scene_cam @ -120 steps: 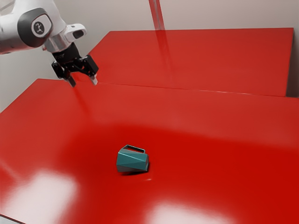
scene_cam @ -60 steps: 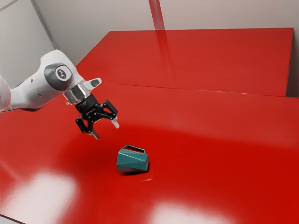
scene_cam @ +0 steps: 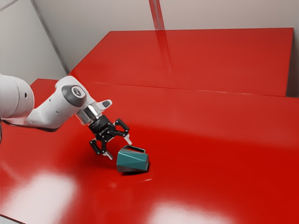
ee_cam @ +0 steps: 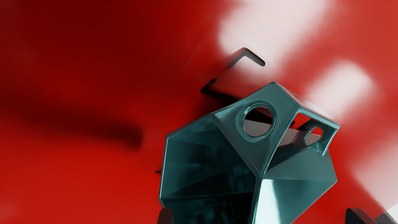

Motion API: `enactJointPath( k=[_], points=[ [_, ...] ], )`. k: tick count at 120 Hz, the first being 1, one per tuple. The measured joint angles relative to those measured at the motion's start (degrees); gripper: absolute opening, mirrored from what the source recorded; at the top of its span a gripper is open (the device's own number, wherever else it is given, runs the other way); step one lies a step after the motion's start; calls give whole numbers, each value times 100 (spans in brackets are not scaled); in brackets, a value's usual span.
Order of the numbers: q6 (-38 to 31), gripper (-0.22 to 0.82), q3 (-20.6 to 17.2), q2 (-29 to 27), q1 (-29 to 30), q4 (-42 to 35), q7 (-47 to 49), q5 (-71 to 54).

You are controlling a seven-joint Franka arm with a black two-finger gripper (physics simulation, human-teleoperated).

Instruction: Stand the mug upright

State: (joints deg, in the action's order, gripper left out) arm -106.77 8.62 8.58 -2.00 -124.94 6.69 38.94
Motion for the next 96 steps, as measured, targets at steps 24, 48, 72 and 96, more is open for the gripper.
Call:
enactJointPath(
  k=[24,48,72,96],
  points=[
    [-135,60,-27,221,-17,12,-20,494],
    [-221,55,-77,315,-44,27,-37,779],
    [-255,14,-105,435,-79,212,-39,828],
    [-293,-8,-221,438,-178,465,7,805]
  ],
)
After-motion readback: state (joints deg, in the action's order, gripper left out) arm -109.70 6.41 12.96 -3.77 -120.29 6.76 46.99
